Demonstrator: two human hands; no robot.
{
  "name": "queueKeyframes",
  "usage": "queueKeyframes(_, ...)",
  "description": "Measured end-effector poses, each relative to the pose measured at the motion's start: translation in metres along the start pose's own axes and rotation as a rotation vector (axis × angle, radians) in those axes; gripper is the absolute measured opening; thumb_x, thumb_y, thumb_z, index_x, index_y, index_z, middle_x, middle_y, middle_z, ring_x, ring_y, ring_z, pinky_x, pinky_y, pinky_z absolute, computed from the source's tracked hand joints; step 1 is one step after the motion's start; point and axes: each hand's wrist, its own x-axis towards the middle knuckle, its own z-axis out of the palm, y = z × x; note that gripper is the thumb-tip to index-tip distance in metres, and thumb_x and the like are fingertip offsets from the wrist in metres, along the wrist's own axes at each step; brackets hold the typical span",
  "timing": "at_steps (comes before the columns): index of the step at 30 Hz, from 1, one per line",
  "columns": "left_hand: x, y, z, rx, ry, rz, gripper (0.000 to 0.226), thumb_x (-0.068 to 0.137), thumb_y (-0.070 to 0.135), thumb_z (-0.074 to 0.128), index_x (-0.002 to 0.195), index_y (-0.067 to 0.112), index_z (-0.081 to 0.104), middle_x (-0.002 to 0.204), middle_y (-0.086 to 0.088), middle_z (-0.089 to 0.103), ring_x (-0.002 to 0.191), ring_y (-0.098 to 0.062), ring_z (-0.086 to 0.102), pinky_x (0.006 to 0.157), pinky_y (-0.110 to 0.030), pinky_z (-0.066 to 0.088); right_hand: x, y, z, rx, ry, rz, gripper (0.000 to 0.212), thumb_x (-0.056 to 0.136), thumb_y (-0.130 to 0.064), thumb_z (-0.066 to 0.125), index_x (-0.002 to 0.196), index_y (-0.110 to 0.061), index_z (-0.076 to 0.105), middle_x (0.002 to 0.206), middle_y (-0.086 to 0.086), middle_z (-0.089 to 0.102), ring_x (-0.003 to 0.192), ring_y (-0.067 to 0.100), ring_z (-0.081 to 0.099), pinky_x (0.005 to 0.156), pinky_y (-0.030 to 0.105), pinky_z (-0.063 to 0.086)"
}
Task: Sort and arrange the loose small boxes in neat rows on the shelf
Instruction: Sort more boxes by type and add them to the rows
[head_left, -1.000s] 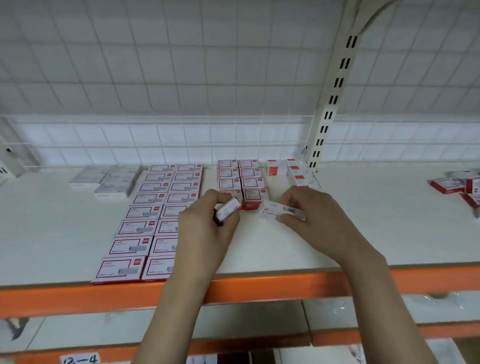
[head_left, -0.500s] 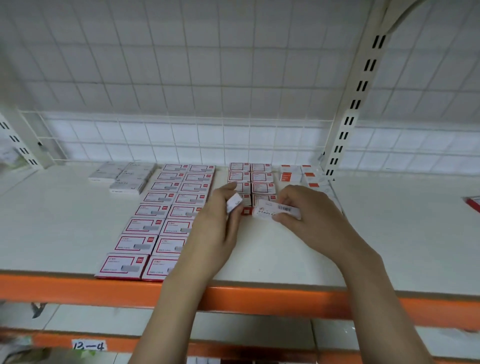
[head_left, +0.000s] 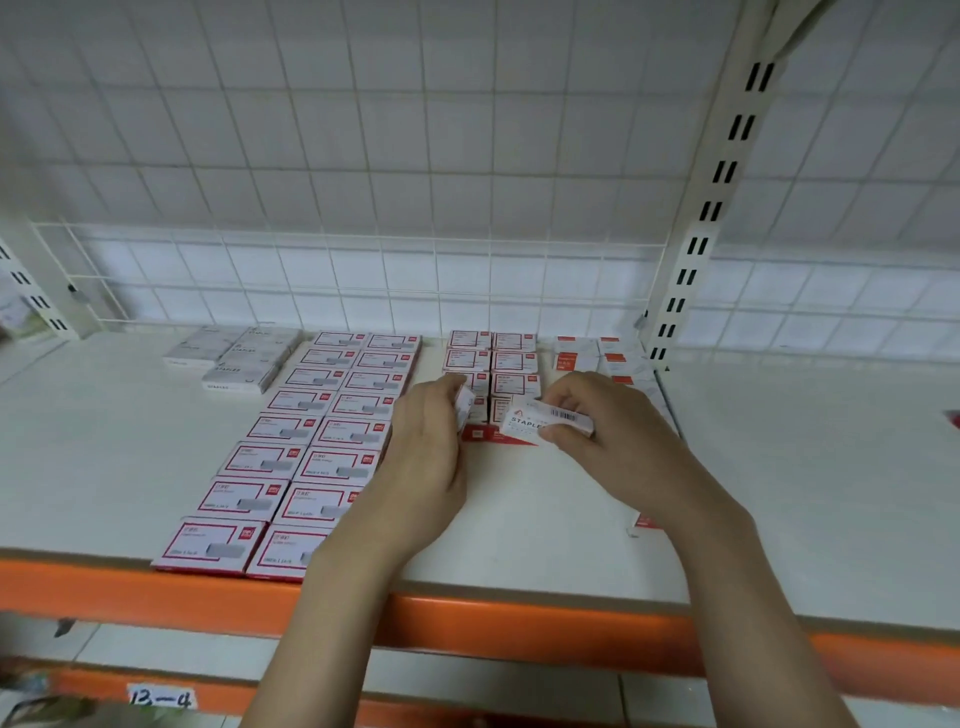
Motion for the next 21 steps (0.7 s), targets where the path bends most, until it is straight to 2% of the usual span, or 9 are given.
queueKeyframes(2, 0.006, -0.004, -0.001, 0.048, -0.015, 0.013, 0.064, 0.076, -0.005, 0.038, 0.137, 0.012, 0.033, 0.125, -0.007, 0.048, 0.115, -0.024, 0.045, 0.101, -0.036, 0.037, 0.002, 0.002, 0.000, 0.005, -0.005, 0.009, 0.012, 0.090, -0.022, 0.058, 0.101, -0.022, 0.054, 0.097, -0.013, 0.053, 0.094, 0.008, 0.051, 0.067, 0.014, 0.040)
queueKeyframes(4, 0.009, -0.004, -0.004, 0.052, -0.004, 0.070, 0.061, 0.079, -0.008, 0.045, 0.135, 0.011, 0.033, 0.124, -0.007, 0.048, 0.111, -0.023, 0.042, 0.099, -0.024, 0.029, 0.004, 0.003, 0.000, 0.004, 0.004, 0.013, 0.013, 0.090, -0.022, 0.058, 0.102, -0.022, 0.054, 0.098, -0.012, 0.054, 0.094, 0.009, 0.051, 0.069, 0.017, 0.041)
queueKeyframes(8, 0.017, -0.005, -0.014, -0.093, -0.003, 0.032, 0.044, 0.092, 0.005, 0.051, 0.134, 0.009, 0.041, 0.114, -0.002, 0.052, 0.106, -0.019, 0.044, 0.081, -0.013, 0.026, 0.011, -0.001, 0.006, -0.003, 0.020, 0.035, 0.015, 0.091, -0.021, 0.056, 0.106, -0.019, 0.054, 0.102, -0.008, 0.054, 0.092, 0.008, 0.049, 0.068, 0.011, 0.038)
queueKeyframes(11, 0.023, -0.018, -0.019, -0.101, -0.052, 0.029, 0.045, 0.093, 0.009, 0.050, 0.136, 0.010, 0.038, 0.120, -0.013, 0.055, 0.110, -0.027, 0.049, 0.083, -0.018, 0.030, 0.017, -0.008, 0.014, 0.002, 0.044, 0.053, 0.013, 0.092, -0.020, 0.055, 0.105, -0.017, 0.054, 0.101, -0.006, 0.054, 0.090, 0.009, 0.050, 0.067, 0.010, 0.039)
queueKeyframes(14, 0.025, -0.031, -0.033, -0.124, -0.097, 0.001, 0.041, 0.094, 0.014, 0.047, 0.134, 0.013, 0.037, 0.124, -0.010, 0.053, 0.118, -0.023, 0.047, 0.090, -0.024, 0.035, 0.024, -0.020, 0.025, -0.025, 0.101, 0.067, 0.014, 0.091, -0.020, 0.056, 0.104, -0.014, 0.054, 0.099, -0.003, 0.058, 0.089, 0.012, 0.051, 0.070, 0.015, 0.038)
queueKeyframes(16, 0.027, -0.044, -0.045, -0.076, -0.086, 0.039, 0.032, 0.094, 0.017, 0.047, 0.125, 0.012, 0.046, 0.108, -0.006, 0.058, 0.109, -0.027, 0.051, 0.087, -0.034, 0.041, 0.030, -0.032, 0.033, -0.024, 0.127, 0.064, 0.013, 0.091, -0.018, 0.056, 0.102, -0.011, 0.055, 0.097, -0.001, 0.059, 0.088, 0.014, 0.052, 0.072, 0.017, 0.036)
queueKeyframes(18, 0.030, -0.062, -0.057, 0.035, -0.087, 0.127, 0.030, 0.091, 0.023, 0.044, 0.114, 0.011, 0.058, 0.086, -0.001, 0.058, 0.089, -0.033, 0.055, 0.074, -0.041, 0.047, 0.036, -0.047, 0.043, -0.021, 0.140, 0.078, 0.007, 0.091, -0.017, 0.056, 0.097, -0.013, 0.052, 0.091, -0.001, 0.058, 0.083, 0.015, 0.053, 0.068, 0.018, 0.033)
queueKeyframes(19, 0.031, -0.072, -0.063, 0.071, -0.104, 0.155, 0.035, 0.088, 0.027, 0.039, 0.112, 0.011, 0.060, 0.083, -0.001, 0.060, 0.083, -0.033, 0.056, 0.070, -0.043, 0.049, 0.039, -0.054, 0.048, -0.013, 0.140, 0.087, 0.007, 0.091, -0.016, 0.055, 0.094, -0.016, 0.049, 0.088, -0.002, 0.058, 0.080, 0.015, 0.052, 0.067, 0.022, 0.034)
queueKeyframes(21, 0.030, -0.091, -0.071, 0.089, -0.116, 0.168, 0.042, 0.088, 0.030, 0.035, 0.118, 0.012, 0.058, 0.098, -0.006, 0.064, 0.089, -0.033, 0.057, 0.074, -0.048, 0.050, 0.044, -0.068, 0.059, 0.003, 0.140, 0.099, 0.009, 0.092, -0.015, 0.054, 0.095, -0.018, 0.045, 0.086, -0.002, 0.057, 0.076, 0.015, 0.052, 0.067, 0.027, 0.037)
